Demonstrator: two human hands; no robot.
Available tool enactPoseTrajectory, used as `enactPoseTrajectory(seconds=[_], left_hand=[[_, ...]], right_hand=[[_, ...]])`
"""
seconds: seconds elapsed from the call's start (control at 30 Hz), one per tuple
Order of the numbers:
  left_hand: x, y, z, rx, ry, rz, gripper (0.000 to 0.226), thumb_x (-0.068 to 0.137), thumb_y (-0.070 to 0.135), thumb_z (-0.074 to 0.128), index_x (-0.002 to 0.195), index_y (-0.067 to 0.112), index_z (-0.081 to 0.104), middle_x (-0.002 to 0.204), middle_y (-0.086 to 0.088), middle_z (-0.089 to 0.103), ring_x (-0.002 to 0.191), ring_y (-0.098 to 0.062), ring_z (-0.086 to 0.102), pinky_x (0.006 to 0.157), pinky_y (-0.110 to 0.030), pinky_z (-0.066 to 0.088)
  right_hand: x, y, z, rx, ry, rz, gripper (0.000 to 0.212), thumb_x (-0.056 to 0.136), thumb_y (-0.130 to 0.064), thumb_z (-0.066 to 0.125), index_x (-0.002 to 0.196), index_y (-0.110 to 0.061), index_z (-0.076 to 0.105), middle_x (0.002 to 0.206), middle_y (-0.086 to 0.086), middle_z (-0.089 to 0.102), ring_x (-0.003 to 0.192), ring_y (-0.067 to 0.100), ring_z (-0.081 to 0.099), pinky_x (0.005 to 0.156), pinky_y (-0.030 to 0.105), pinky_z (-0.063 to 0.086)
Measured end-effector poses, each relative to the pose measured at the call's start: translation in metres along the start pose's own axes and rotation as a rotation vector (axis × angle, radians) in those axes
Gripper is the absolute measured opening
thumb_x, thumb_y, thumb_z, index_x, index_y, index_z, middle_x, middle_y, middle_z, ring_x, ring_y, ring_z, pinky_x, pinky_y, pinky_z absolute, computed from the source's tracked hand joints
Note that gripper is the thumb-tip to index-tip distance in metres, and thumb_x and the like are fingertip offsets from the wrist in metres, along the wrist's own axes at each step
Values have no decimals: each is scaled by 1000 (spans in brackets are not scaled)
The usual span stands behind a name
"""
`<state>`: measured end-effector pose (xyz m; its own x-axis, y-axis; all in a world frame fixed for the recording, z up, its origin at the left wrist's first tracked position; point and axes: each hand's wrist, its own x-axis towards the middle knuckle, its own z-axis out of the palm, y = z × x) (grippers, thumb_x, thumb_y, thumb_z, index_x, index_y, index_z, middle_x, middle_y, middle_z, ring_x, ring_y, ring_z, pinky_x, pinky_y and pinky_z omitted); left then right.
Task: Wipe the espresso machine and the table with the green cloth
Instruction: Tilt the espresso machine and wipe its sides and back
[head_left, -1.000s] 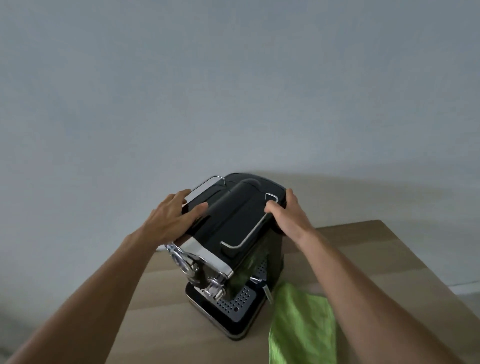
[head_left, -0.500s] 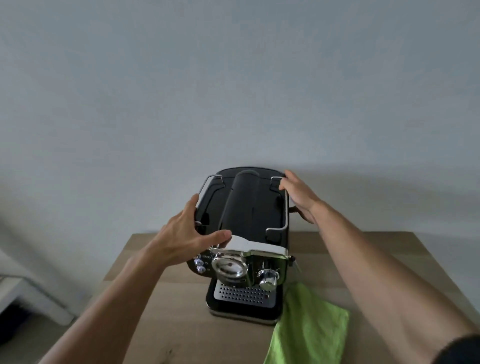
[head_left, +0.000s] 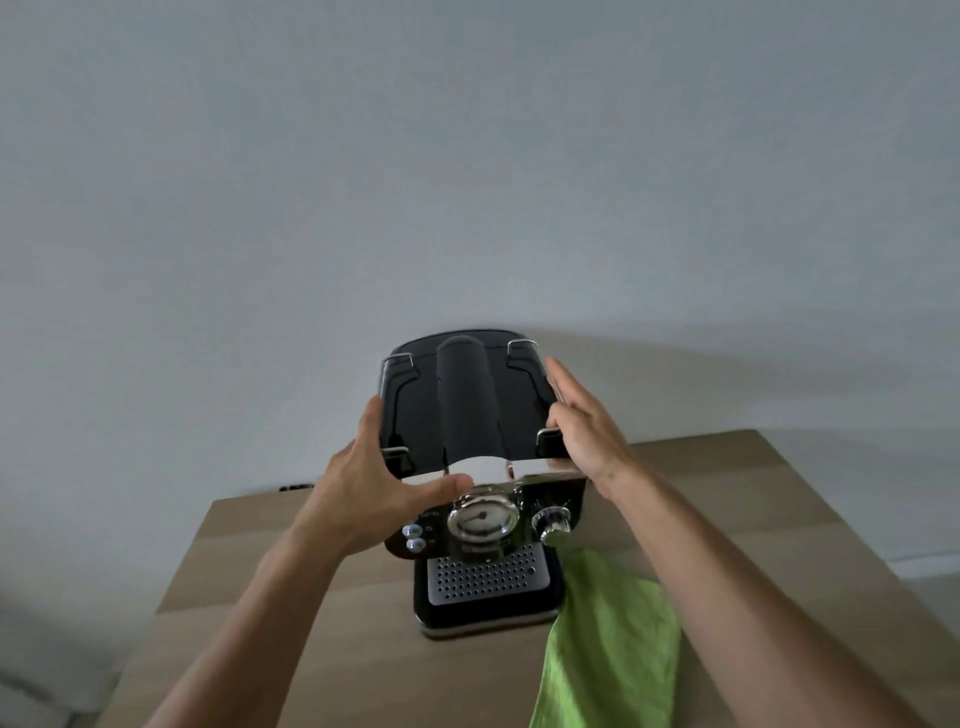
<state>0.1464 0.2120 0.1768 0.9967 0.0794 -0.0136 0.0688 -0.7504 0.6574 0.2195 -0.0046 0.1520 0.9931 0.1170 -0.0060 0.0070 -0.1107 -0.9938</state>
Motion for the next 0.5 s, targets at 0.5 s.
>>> enactPoseTrajectory(seconds=[0.5], left_hand=[[6,-29,-12,-128,-114,98,116,42,72,79,130,71,3,149,11,33,122,-20,53,98,-34,46]], right_hand=[[3,9,-1,-132,79,-136,53,96,-8,31,147,-24,25,150,-7,30,134,5,28,99,12,32]])
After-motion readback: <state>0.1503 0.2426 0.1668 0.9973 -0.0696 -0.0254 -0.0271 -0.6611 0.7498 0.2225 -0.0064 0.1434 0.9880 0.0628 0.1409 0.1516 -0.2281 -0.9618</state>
